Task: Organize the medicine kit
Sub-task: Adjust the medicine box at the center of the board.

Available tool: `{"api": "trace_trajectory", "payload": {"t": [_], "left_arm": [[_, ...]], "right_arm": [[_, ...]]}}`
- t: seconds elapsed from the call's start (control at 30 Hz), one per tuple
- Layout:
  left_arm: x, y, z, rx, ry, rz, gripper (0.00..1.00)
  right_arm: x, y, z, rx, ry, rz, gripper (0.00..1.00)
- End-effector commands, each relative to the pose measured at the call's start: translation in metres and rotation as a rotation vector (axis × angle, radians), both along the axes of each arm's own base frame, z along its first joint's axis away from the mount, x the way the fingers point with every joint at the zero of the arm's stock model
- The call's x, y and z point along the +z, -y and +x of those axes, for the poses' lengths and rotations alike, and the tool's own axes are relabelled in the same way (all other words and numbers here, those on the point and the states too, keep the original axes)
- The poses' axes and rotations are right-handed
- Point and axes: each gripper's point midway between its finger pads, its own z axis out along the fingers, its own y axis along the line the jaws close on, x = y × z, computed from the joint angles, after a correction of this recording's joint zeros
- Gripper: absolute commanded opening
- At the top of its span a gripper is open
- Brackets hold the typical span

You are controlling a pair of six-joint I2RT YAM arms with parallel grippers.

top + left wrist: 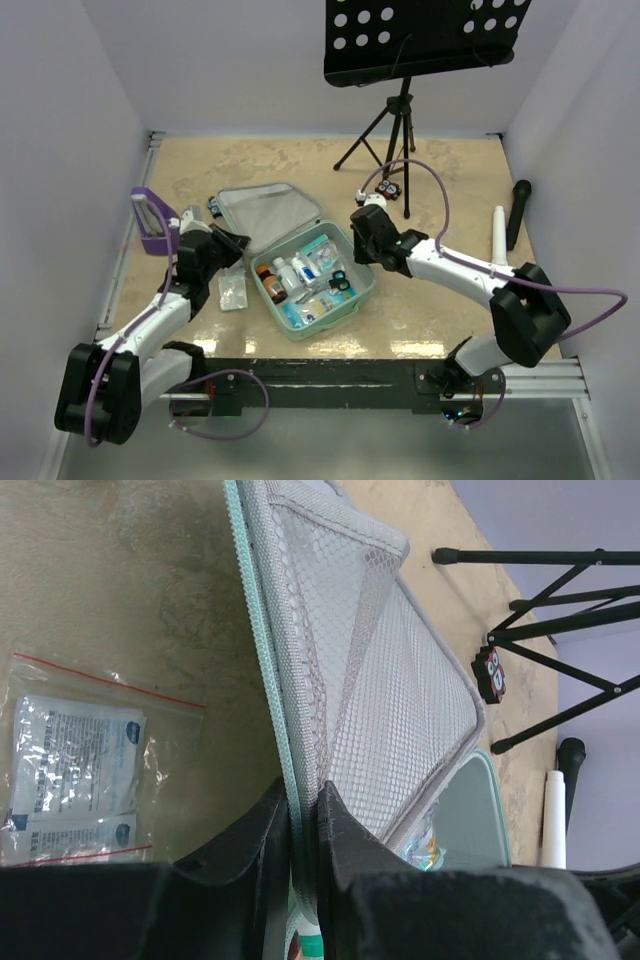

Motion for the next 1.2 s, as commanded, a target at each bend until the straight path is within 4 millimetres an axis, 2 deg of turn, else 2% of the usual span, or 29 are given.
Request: {"api": "trace_trajectory", "payload": {"t": [0.0,0.23,0.5,0.63,0.67,0.77,0.9,0.97,1.17], "left_arm": [[0.015,0.019,-0.011,-0.070,0.067,-0.063,0.00],[0.024,0.027,-0.022,-0.085,0.106,-0.085,0.00],[0.020,0.035,-0.035,-0.107,0.091,-0.052,0.00],[0.016,0.035,-0.041,-0.110,0.084,-0.034,0.00],[0.014,0.034,-0.043,-0.112,0.077,-0.032,0.00],[0.012,0.028,-0.044,-0.080,0.083,-0.021,0.00],[0.014,0.026,-0.042,-0.071,0.091,-0.018,0.00],[0.016,0.026,-0.041,-0.068,0.096,-0.017,0.00],[0.020,0.023,-0.039,-0.052,0.110,-0.012,0.00]], "right_arm": [[0.019,0.018,0.044,-0.120,0.115,-0.052,0.00],[0.025,0.021,0.074,-0.156,0.150,-0.070,0.00],[0.029,0.015,0.102,-0.181,0.162,-0.064,0.01],[0.028,0.012,0.108,-0.181,0.159,-0.059,0.10],[0.031,0.012,0.109,-0.182,0.161,-0.053,0.16],[0.042,0.008,0.106,-0.173,0.170,-0.016,0.37],[0.068,0.010,0.093,-0.184,0.194,0.064,0.51],[0.074,0.014,0.084,-0.194,0.194,0.085,0.53],[0.074,0.026,0.047,-0.225,0.150,0.173,0.52]]}}
